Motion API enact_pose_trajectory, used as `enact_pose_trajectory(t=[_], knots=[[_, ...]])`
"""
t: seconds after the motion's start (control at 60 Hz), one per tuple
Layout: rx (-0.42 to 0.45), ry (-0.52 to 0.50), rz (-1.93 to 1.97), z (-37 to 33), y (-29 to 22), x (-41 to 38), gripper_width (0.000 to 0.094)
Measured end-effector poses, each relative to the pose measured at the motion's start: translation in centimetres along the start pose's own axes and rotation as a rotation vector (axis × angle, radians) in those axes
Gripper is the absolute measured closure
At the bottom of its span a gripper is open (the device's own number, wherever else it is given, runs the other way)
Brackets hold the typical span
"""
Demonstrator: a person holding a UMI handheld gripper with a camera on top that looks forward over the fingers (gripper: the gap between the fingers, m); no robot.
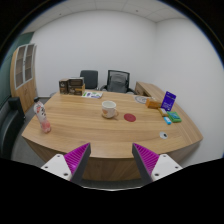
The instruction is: Pour water
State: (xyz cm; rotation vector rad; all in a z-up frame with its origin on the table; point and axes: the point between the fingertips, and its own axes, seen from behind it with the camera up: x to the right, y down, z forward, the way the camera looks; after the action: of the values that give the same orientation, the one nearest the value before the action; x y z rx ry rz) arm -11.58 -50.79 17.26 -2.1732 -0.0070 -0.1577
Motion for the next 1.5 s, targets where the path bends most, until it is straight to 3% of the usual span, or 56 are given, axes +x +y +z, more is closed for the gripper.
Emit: enact_pose_trajectory(t=[0.3, 0.617, 0.717, 0.817, 0.9, 1.1, 1.283, 1.5], knots=[[0.017, -0.114, 0.02, 3.0, 0.3, -22.1, 0.0076], [0.163, -0.191, 0.042, 11.9, -4.6, -36.9, 0.0082], [0.205, -0.181, 0.061, 15.2, -6.0, -38.4, 0.0111], [0.236, -0.157, 0.068, 18.0, -6.7, -38.8, 0.0249], [0.257, -0.142, 0.058, 19.4, -6.9, -38.8, 0.0434], [0.285, -0.179, 0.043, 19.4, -7.3, -39.1, 0.059], [0.324, -0.212, 0.053, 17.1, -10.5, -38.4, 0.064], [0.37, -0.389, 0.371, 14.3, -19.1, -34.5, 0.0641]])
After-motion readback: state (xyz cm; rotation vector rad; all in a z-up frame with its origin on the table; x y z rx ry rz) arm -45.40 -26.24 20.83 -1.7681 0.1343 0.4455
